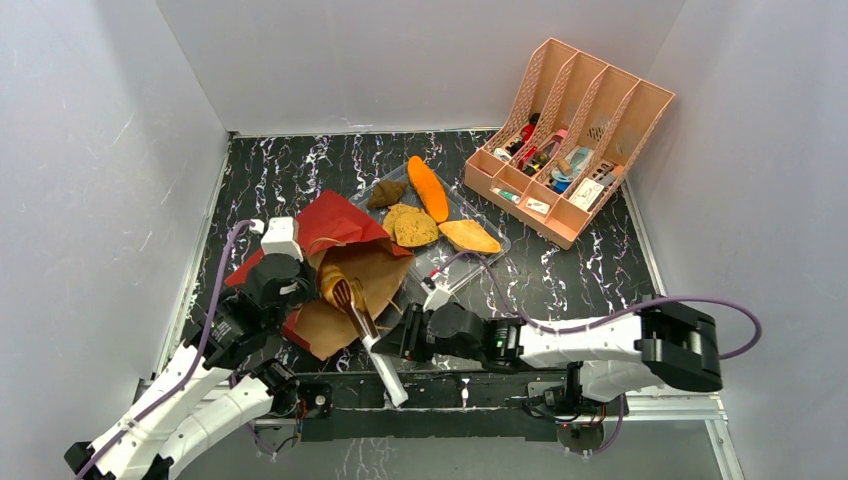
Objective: Take the fake bread out of the paper bag
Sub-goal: Take out the fake bread from the paper bag, then place the fake bread in the container, then place the clamp at the center of the board, then move the paper bag to the corner of the board.
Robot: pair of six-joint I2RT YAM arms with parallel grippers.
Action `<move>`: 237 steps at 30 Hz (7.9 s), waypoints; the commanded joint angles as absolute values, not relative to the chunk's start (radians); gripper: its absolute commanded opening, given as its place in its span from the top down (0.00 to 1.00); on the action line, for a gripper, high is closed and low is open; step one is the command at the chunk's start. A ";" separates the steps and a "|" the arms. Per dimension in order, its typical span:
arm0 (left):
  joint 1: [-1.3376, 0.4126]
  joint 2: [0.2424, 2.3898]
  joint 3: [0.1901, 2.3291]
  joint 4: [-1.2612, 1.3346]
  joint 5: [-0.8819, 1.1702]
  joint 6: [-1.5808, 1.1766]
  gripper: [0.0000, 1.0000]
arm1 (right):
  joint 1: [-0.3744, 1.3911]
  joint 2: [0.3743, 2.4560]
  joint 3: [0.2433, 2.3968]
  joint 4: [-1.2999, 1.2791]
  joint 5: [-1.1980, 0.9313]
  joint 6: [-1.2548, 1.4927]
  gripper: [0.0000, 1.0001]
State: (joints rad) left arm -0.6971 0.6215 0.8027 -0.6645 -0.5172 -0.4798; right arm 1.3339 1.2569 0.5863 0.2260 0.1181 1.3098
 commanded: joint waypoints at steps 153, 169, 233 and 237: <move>-0.701 0.497 0.857 -0.618 -0.647 -1.352 1.00 | 1.206 0.526 0.505 -0.515 0.603 1.393 0.67; -0.701 0.486 0.847 -0.635 -0.655 -1.376 1.00 | 1.210 0.651 0.614 -0.397 0.526 1.184 0.74; -0.701 0.631 0.845 -0.724 -0.680 -1.374 0.63 | 1.451 1.489 0.951 0.209 0.838 0.427 0.44; -0.701 0.615 0.848 -0.740 -0.677 -1.370 0.63 | 1.499 1.486 0.989 0.206 0.879 0.369 0.42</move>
